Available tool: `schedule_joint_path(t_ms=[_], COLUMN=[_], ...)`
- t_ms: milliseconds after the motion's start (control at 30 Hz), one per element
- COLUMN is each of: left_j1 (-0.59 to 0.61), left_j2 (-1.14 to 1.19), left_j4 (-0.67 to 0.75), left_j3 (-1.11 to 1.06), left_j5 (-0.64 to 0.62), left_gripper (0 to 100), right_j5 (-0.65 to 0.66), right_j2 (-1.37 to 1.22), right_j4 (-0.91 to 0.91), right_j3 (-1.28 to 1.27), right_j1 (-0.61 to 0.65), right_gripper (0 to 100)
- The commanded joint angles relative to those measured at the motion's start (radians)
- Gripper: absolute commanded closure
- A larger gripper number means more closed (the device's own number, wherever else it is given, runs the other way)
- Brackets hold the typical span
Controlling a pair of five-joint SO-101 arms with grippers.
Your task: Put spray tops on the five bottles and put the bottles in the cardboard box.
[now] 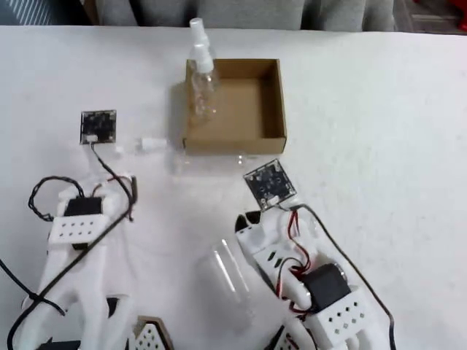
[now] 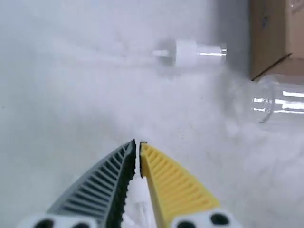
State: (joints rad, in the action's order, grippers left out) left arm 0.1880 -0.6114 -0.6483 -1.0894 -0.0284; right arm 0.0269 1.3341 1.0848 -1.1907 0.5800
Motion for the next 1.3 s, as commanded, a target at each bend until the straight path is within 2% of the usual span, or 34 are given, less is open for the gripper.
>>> schedule_joint_path(t_ms=[0,67,333,567,767,833,933,1000,1100,1200,1267], left_j1=[0.018,0.018,0.013,0.018,0.018,0.018,0.018,0.018,0.018,0.018,0.018], left_j2=[-0.031,-0.031,0.133,0.278,0.288,0.288,0.288,0.288,0.288,0.289,0.289], left_j4=[0.032,0.034,0.086,0.083,0.089,0.089,0.089,0.089,0.091,0.091,0.091], left_j3=[0.008,0.008,0.072,0.169,0.176,0.176,0.176,0.176,0.176,0.176,0.176], left_j5=[0.109,0.157,0.163,0.164,0.166,0.166,0.166,0.166,0.166,0.166,0.166], left_gripper=[98,98,98,98,98,98,98,98,98,98,98], right_j5=[0.028,0.028,0.063,0.141,0.155,0.138,0.018,-0.048,-0.1,-0.106,-0.106], right_j2=[-0.001,-0.002,-0.22,-0.446,-0.506,-0.524,-0.562,-0.599,-0.653,-0.699,-0.73], right_j4=[0.068,0.07,0.094,0.364,0.443,0.476,0.487,0.475,0.458,0.441,0.386], right_j3=[0.083,0.083,0.169,0.446,0.54,0.539,0.519,0.485,0.45,0.446,0.428], right_j1=[0.021,0.021,0.013,0.059,0.119,0.17,0.257,0.329,0.401,0.41,0.409], right_gripper=[97.8,97.8,97.8,97.7,97.6,97.6,97.6,94.7,82.5,72.8,70.2])
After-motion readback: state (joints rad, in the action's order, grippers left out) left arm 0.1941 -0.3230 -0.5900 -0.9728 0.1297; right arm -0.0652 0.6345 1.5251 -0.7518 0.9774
